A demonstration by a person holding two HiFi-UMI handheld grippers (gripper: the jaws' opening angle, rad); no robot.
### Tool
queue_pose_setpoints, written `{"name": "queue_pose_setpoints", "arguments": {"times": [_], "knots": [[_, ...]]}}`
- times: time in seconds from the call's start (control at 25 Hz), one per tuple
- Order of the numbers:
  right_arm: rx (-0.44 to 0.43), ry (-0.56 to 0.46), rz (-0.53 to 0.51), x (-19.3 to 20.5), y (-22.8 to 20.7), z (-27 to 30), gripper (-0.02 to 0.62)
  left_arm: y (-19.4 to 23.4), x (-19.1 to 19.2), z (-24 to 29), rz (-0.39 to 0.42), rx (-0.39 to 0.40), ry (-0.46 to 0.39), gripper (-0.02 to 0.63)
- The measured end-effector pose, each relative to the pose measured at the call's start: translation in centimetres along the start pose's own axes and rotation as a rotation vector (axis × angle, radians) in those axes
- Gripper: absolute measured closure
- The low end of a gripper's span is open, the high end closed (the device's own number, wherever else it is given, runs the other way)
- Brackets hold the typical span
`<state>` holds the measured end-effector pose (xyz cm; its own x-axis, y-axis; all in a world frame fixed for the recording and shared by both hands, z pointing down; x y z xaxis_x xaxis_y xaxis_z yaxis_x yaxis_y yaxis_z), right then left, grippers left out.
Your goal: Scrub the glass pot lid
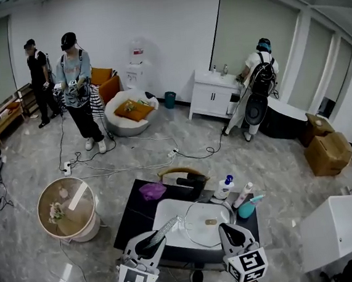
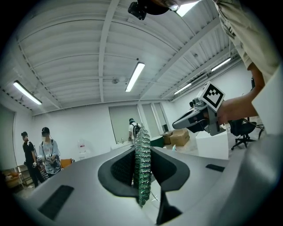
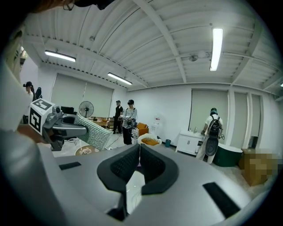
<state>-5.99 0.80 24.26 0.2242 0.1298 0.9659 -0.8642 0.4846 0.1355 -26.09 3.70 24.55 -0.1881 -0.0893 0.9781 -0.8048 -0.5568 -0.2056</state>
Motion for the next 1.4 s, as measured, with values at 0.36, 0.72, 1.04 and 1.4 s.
{"name": "queue_pose_setpoints", "arguments": {"times": [0.36,0.72,1.04,1.4], "knots": [[-0.101,0.012,0.016,2.8,-6.2,7.0,0.571,0.7,2.8,7.9,0.003,-0.067,0.097,0.514],[-0.123,0.039,0.04,4.7,-11.6,10.7,0.571,0.3,6.8,14.5,-0.028,-0.073,0.205,0.514],[-0.107,0.105,0.095,10.2,-16.7,13.7,0.571,-0.2,11.0,21.2,-0.05,-0.06,0.272,0.514],[-0.119,0.181,0.143,16.0,-20.3,17.0,0.569,-1.8,17.9,28.7,-0.066,-0.019,0.356,0.514]]}}
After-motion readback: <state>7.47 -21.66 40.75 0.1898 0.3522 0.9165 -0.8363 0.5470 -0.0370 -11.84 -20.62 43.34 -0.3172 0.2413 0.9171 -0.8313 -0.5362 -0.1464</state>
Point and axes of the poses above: the fingertips, and each gripper's own axes: z forward along the fingers, y to its left, x out of its underside, the point moved 2 cm from there along -z, backward along the fingers
